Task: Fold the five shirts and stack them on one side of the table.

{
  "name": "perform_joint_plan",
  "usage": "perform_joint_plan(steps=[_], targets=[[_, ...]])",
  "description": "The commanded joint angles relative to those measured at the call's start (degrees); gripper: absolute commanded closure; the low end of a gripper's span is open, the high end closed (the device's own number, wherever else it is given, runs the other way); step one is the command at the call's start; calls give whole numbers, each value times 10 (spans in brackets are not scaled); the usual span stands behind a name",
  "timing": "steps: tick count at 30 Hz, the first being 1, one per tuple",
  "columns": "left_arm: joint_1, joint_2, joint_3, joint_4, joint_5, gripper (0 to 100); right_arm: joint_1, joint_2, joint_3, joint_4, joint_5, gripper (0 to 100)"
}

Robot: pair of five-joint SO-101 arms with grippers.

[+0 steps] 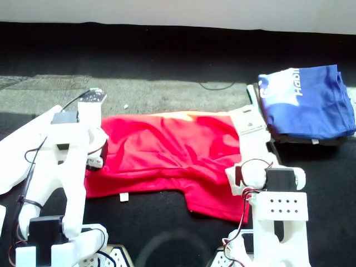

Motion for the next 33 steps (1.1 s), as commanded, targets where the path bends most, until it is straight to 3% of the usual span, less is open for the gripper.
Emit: perform_joint_plan(steps=[1, 8, 12, 17, 21, 24, 27, 33], targets=[[2, -22, 15, -28, -4, 991, 7, -9, 7, -9, 7, 993], [2, -22, 16, -27, -4, 976, 5, -8, 5, 30, 13, 977], [-14, -27, 14, -27, -4, 868, 7, -10, -12, 70, 47, 862], [-55, -27, -5, -21, -4, 829, 4, -10, -109, 118, 47, 813], [-75, -27, -102, 32, -4, 829, 4, -9, -211, 127, 47, 814], [-76, -23, -189, 48, -4, 835, 4, -2, -237, 60, 46, 830], [-64, -19, -247, 34, 2, 989, 4, 26, -196, -54, 46, 997], [14, 92, -299, -5, 20, 990, -6, 215, -161, -199, 46, 991]])
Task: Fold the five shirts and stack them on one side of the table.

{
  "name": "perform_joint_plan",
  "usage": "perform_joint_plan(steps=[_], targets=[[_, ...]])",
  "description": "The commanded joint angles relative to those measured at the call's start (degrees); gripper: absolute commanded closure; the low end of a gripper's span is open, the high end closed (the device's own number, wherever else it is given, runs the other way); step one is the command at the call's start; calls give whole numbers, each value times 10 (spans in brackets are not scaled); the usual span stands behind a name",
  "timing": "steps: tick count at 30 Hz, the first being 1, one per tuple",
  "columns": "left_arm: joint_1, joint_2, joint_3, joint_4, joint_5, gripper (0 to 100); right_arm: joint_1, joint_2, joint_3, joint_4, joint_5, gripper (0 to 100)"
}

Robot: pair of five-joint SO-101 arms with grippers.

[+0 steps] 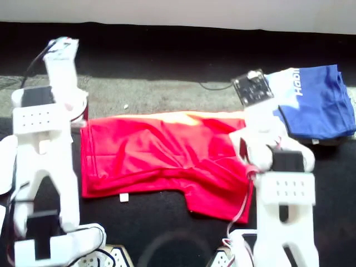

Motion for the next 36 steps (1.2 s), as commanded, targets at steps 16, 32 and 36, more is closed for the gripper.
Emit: perform_joint_plan(steps=[16, 32, 36], targets=[[26, 513, -337, -15, 57, 991, -12, 546, -183, -252, 4, 991], [20, 837, -1006, 184, 17, 991, -12, 723, -487, -141, 4, 991], [31, 829, -1052, 250, 18, 991, -14, 655, -484, -108, -49, 991]])
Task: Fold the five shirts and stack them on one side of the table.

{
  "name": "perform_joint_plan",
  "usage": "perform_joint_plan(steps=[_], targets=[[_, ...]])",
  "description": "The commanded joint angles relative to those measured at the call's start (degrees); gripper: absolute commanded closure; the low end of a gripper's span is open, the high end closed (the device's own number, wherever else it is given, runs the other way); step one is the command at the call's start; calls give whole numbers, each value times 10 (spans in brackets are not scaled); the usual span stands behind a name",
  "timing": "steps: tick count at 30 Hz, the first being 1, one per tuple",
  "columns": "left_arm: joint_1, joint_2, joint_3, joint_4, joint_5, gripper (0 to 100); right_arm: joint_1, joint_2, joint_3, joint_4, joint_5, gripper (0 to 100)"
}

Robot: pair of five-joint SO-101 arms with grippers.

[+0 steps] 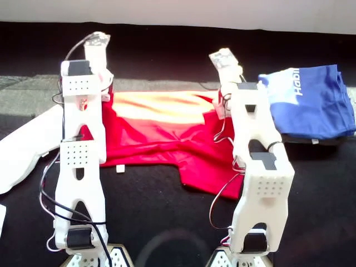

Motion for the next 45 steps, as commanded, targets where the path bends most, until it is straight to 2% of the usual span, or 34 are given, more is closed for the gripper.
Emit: perform_joint_plan(steps=[1, 4, 9, 14, 18, 23, 32, 37, 45], targets=[[9, -26, -38, 51, -4, 991, -2, -95, -26, 39, -62, 991], [12, -64, -14, 57, -1, 991, -3, -131, -26, 81, -98, 991], [12, -159, 48, 61, 1, 991, -29, -170, -26, 156, -101, 991], [12, -289, 262, 60, 18, 991, -59, -175, -22, 202, -97, 991], [25, -362, 454, 45, 25, 990, -72, -162, 36, 160, -97, 991], [22, -443, 664, -79, 25, 990, -82, -156, 123, 118, -96, 991], [13, -632, 1069, -343, 24, 991, -123, -210, 206, 138, -96, 991], [-16, -678, 1175, -430, 24, 991, -153, -286, 313, 133, -77, 991], [-49, -678, 1220, -505, 24, 991, -169, -420, 424, 137, -18, 991]])
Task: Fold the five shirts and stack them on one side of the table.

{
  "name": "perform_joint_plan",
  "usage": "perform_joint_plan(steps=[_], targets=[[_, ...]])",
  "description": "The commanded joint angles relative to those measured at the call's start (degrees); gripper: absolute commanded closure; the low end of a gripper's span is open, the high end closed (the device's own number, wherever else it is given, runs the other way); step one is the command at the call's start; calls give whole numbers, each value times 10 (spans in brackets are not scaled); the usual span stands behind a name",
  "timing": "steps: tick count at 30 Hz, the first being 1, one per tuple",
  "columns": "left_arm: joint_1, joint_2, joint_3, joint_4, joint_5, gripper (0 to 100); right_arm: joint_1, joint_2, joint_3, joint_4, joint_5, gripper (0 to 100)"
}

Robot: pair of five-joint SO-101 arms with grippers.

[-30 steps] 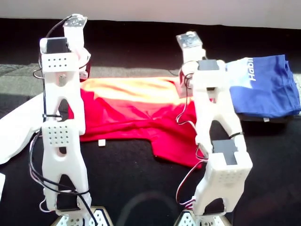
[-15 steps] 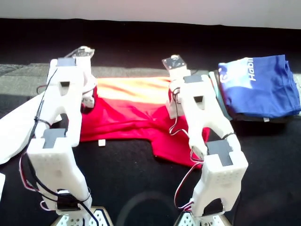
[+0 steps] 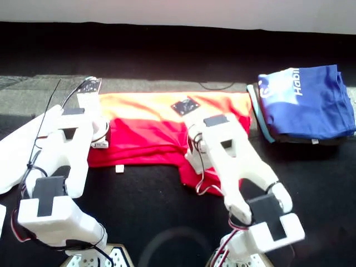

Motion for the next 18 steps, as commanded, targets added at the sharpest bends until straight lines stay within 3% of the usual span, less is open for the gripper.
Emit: perform_joint_plan(steps=[1, 7, 13, 18], targets=[[-24, -6, 4, -24, -3, 991, 5, -105, 11, 0, 18, 991], [-24, -5, 5, -24, -3, 991, 61, -179, 12, -94, 18, 991], [-21, 20, -1, -24, -3, 991, 126, -86, 26, -180, 18, 991], [-20, 39, -22, -21, -2, 991, 114, -4, 20, -183, 18, 991]])
